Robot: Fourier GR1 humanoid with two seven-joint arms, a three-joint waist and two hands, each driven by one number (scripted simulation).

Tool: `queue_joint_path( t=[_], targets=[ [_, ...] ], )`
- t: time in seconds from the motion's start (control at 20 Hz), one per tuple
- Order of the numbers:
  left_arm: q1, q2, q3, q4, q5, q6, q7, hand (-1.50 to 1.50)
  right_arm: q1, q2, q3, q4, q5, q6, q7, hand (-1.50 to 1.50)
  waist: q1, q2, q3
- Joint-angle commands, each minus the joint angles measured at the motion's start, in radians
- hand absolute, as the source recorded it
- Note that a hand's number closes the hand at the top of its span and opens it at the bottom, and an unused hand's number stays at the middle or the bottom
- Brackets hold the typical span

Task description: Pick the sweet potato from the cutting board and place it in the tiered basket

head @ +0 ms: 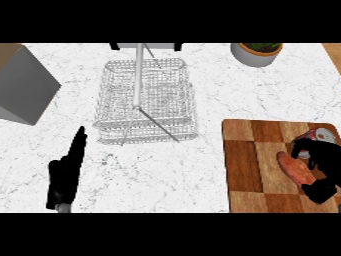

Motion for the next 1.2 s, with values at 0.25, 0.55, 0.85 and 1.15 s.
queue_joint_path(
  t=[0.25, 0.55, 0.85, 1.15],
  targets=[
    [-0.025, 0.014, 0.016, 0.03, -0.01, -0.014, 0.032, 0.0, -0.065, 0.097, 0.187, 0.011, 0.159, -0.103, -0.075, 1.5, 0.003, 0.021, 0.021],
    [-0.038, -0.008, 0.026, 0.016, -0.012, 0.0, 0.051, 0.0, -0.152, 0.251, 0.27, -0.017, 0.193, -0.122, -0.048, 1.5, -0.003, 0.02, 0.021],
    [0.036, 0.001, 0.037, 0.024, 0.006, -0.02, -0.004, 0.0, -0.14, 0.326, 0.106, -0.309, -0.005, -0.057, 0.043, 1.5, -0.025, 0.013, 0.02],
    [0.037, -0.009, 0.016, -0.012, -0.014, -0.007, 0.022, 0.0, -0.245, 0.381, -0.058, -0.601, -0.18, 0.027, 0.197, 1.5, -0.026, 0.011, 0.02]
  ],
)
